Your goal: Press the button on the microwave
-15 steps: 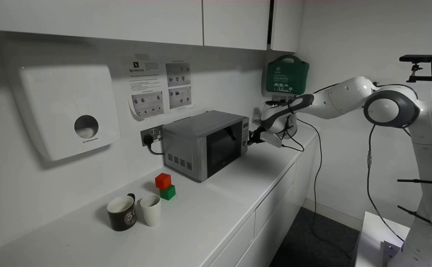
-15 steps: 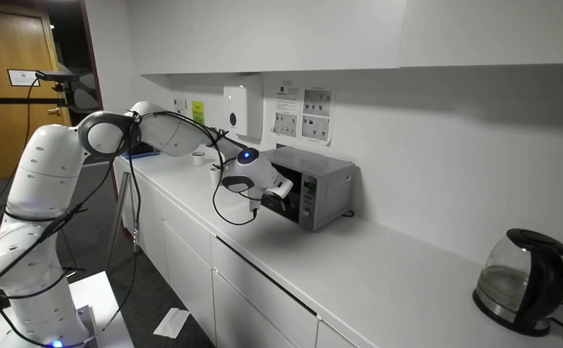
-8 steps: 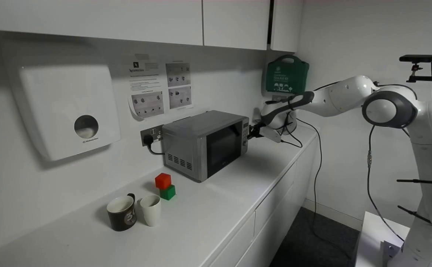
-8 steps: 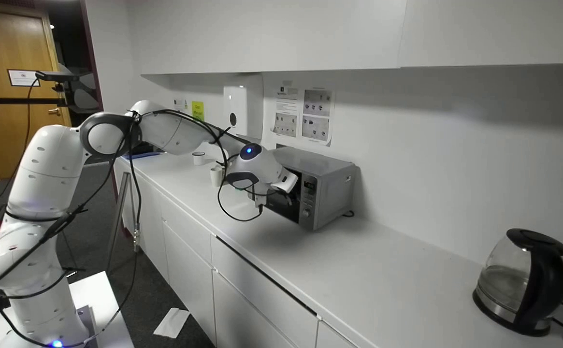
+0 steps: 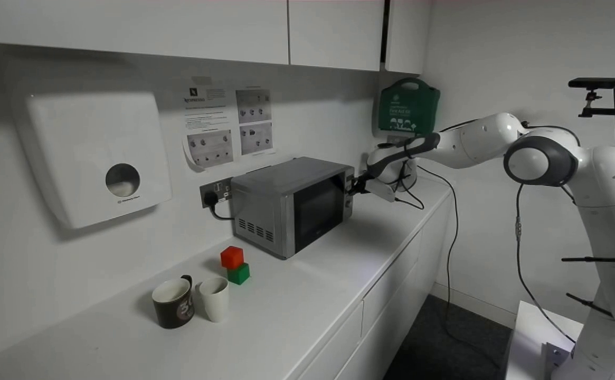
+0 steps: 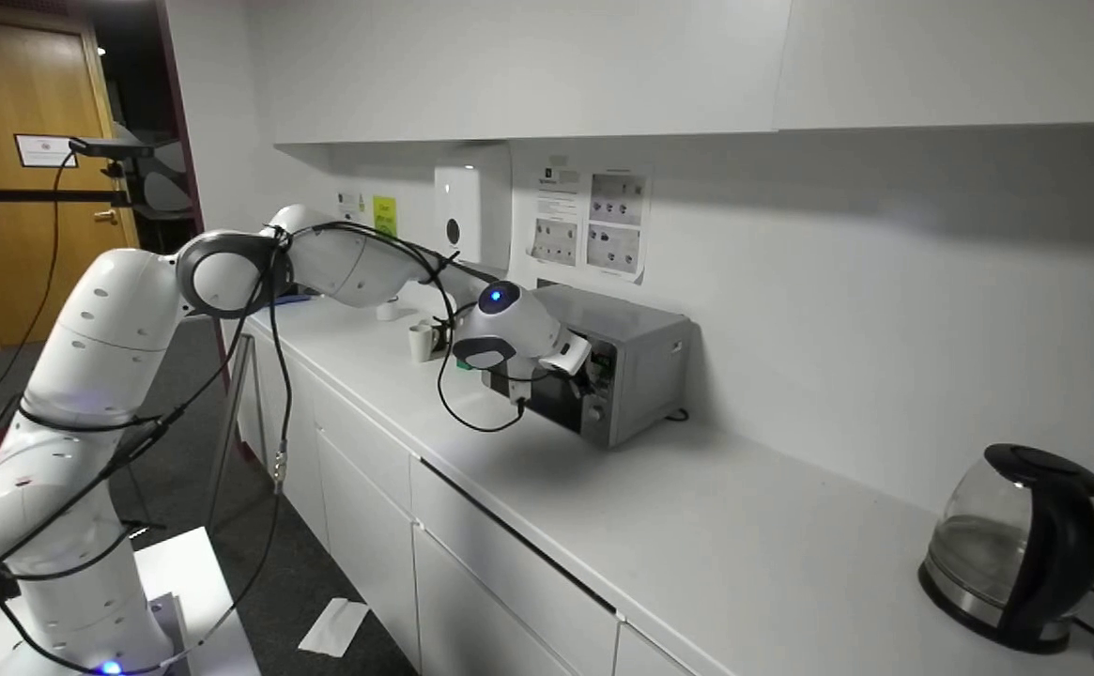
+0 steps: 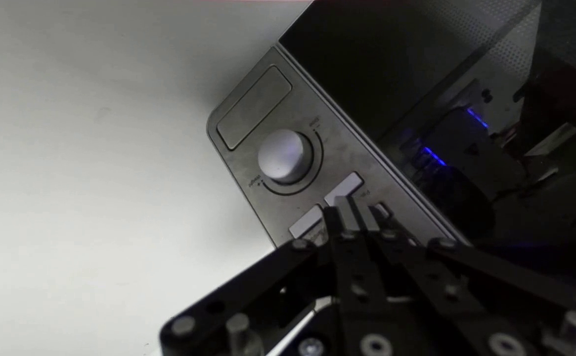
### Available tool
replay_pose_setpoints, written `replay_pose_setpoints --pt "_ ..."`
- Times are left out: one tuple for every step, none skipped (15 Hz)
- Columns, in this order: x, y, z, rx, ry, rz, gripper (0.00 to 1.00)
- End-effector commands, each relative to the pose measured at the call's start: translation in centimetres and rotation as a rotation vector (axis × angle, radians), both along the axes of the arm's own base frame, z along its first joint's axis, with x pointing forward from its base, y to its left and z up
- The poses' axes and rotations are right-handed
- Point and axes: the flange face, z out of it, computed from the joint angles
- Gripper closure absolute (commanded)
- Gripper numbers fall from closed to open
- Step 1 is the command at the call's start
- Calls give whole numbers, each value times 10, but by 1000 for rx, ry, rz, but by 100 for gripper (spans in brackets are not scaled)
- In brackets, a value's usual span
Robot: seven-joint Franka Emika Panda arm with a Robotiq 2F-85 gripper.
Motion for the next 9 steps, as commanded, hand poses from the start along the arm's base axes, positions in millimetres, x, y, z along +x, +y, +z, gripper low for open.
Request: replay_pose_setpoints --pt "13 -7 1 -11 -40 -24 100" --pt "13 -9 1 -9 -39 -25 100" --pt "13 -10 -1 -6 -39 -29 100" --pt "13 -11 0 -4 -38 -29 100" --pt "14 -10 -1 -5 -38 -28 100" --pt "13 -10 0 -4 -39 -27 100" --pt "13 -10 1 -4 -39 -26 100" --pt "13 -9 0 -6 -37 -24 100" --pt "12 -9 0 -12 -31 -20 100"
